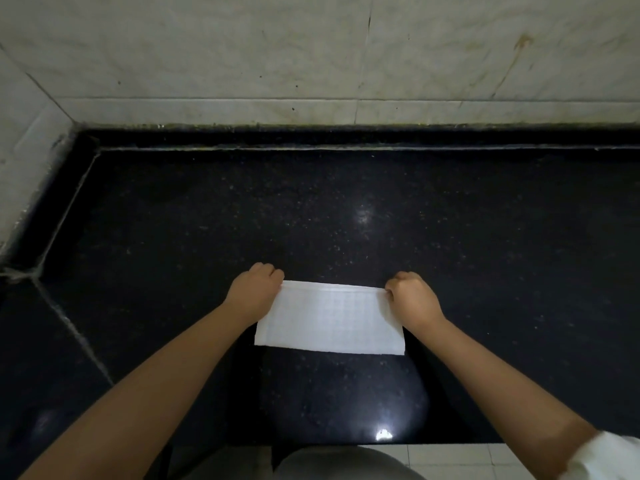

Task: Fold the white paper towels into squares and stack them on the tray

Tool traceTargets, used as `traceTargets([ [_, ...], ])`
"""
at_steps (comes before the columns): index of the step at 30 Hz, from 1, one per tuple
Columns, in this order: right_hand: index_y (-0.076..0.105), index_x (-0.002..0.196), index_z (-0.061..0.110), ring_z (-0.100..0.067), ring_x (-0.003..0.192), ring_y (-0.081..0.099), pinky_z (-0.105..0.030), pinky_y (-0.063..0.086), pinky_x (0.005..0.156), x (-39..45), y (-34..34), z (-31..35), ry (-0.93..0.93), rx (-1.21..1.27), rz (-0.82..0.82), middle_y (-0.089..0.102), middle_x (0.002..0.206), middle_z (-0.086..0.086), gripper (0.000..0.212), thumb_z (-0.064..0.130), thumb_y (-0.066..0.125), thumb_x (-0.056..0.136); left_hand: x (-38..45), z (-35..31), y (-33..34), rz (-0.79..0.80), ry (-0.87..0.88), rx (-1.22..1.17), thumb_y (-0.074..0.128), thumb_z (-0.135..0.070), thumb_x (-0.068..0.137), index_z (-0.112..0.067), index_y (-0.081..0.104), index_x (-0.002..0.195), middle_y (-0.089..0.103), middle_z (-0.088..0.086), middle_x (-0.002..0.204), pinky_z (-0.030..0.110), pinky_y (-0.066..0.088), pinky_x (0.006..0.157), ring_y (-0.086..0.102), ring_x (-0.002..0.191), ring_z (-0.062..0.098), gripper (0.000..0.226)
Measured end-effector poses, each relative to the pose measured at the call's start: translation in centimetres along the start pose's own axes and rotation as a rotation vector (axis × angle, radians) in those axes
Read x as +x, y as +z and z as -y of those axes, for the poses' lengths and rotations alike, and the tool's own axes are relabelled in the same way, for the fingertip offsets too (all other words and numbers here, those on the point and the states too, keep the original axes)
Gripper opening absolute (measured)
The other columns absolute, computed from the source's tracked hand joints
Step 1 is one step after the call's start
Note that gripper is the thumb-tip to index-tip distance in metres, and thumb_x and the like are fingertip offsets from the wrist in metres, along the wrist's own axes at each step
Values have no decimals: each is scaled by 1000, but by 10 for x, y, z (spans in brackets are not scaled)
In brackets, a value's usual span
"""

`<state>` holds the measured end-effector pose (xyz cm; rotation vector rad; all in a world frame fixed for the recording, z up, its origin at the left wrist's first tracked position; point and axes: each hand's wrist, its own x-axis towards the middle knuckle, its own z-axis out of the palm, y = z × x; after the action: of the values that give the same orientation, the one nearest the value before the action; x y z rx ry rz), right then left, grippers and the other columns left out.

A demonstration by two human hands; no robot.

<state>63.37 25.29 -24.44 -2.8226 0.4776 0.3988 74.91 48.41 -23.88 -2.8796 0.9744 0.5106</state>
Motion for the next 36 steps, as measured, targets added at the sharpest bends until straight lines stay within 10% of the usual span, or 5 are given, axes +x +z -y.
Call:
traceTargets([
  [26, 60, 104, -2, -29, 110, 48, -29, 42, 78, -4, -10, 10, 24, -114, 88, 50, 116, -15, 25, -4, 39, 90, 12, 1, 8, -32, 143, 150, 44, -9, 94, -10, 49, 121, 43, 7, 128, 25, 41, 90, 42, 117, 19, 28],
  [29, 64, 97, -3, -31, 103, 53, -31, 46, 79, -6, -30, 6, -14, -75, -62, 55, 106, -17, 22, 2, 44, 88, 7, 0, -14, -129, 169, 210, 56, -9, 85, -10, 55, 110, 53, 7, 117, 26, 45, 81, 52, 106, 20, 25],
  [32, 69, 77, -2, -38, 75, 62, -35, 53, 65, -14, -66, 2, -170, 7, -409, 64, 80, -21, 17, 4, 54, 76, 4, 15, -46, -458, 305, 155, 80, -5, 53, -10, 60, 67, 62, 7, 63, 25, 45, 45, 60, 54, 24, 24],
  [36, 70, 69, 1, -31, 67, 62, -32, 51, 63, -36, -75, -4, -286, 66, -702, 68, 71, -14, 24, 13, 50, 76, -14, 30, -55, -823, 518, 3, 51, -13, 81, -9, 54, 83, 64, 11, 67, 33, 39, 55, 49, 67, 23, 6],
])
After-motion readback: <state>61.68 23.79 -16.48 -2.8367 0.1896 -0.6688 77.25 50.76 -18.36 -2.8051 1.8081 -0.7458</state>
